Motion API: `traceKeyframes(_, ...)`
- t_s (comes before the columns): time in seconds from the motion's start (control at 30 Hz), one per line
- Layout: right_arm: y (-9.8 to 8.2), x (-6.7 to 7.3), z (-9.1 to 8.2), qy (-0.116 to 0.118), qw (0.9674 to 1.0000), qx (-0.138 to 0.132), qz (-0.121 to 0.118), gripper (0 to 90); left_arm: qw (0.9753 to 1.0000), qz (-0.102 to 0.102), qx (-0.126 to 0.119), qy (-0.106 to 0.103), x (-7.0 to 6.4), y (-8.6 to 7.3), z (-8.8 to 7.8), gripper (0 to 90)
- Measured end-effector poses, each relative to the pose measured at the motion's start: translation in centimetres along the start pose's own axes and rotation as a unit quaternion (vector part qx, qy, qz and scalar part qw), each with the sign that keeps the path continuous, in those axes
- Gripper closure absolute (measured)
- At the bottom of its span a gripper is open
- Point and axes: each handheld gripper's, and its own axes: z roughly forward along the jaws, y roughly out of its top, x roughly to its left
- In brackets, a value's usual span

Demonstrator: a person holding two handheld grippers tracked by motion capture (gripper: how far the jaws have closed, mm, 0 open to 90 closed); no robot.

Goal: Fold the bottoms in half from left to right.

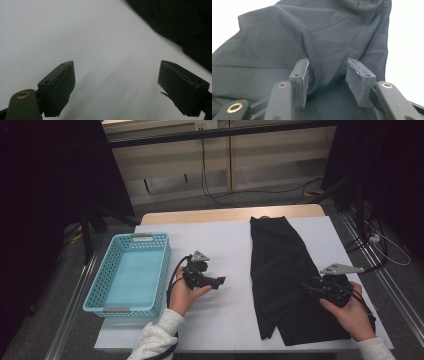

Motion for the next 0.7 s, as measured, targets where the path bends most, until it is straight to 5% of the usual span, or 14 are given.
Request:
traceKeyframes(0.13,-0.2,0.2,0.4,-0.004,0.9999,0.010,0.001,62.5,1.0000,0.006,0.007,-0.003,0.0,0.1,0.2,14.3)
traceKeyframes(0.3,-0.1,-0.1,0.8,0.018,0.9998,0.011,-0.008,89.1,1.0000,0.000,0.000,0.004,0.1,0.1,0.0,13.9)
traceKeyframes(0.47,-0.1,-0.2,1.1,0.031,0.9993,0.021,-0.007,90.0,1.0000,0.002,-0.003,0.004,0.2,0.2,-0.3,13.7)
traceKeyframes(0.7,0.4,-2.2,-1.8,0.015,0.9998,-0.013,0.004,90.0,1.0000,0.003,-0.002,0.004,0.2,0.2,-0.4,13.6)
